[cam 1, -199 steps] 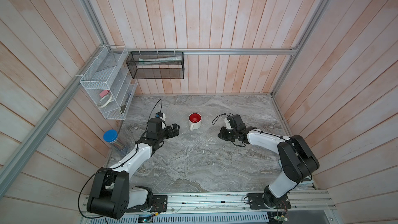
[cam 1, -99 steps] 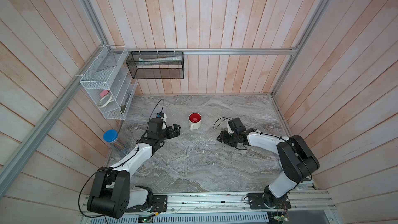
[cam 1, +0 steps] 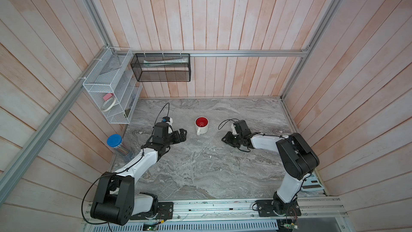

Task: Wrap mugs in bubble wrap
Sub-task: Wrap the mug in bubble wrap.

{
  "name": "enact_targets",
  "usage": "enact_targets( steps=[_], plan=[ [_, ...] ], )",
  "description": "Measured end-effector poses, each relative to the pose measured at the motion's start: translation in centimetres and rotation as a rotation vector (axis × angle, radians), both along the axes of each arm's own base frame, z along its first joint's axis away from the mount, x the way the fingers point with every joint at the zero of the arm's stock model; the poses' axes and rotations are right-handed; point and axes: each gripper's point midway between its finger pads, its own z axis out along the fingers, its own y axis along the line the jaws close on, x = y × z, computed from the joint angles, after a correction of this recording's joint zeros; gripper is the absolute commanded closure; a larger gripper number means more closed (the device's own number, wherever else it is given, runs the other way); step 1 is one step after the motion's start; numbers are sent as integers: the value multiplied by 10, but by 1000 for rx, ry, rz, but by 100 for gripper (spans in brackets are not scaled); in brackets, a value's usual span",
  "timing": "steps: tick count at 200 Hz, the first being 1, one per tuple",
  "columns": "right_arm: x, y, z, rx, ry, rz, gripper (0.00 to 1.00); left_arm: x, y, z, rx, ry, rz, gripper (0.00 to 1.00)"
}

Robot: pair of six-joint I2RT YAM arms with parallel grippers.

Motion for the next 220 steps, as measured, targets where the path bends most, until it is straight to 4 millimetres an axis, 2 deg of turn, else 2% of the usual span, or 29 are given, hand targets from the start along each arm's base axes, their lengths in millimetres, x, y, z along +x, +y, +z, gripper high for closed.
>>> enact_targets(
  steps=[36,74,102,134,150,162,183,220],
  plan=[
    [-11,-9,-2,-31,24,-3,100,0,0,-1,1,3,0,0],
    [-15,-11,16,-29,3,10,100,0,-1,-1,3,2,-5,0],
    [-9,-5,43,-14,-43,35,100,-2,-5,-1,7,0,-18,0],
    [16,20,95,55,-153,92,100,-5,-14,0,16,-5,-52,0],
    [33,41,123,98,-218,138,100,-5,-23,4,22,-18,-82,0],
    [46,57,137,120,-254,169,100,-5,-30,9,26,-32,-103,0],
    [66,81,143,145,-284,210,100,-4,-39,17,31,-63,-140,0],
    [89,106,125,161,-264,253,100,2,-62,40,26,-137,-234,0]
  ],
)
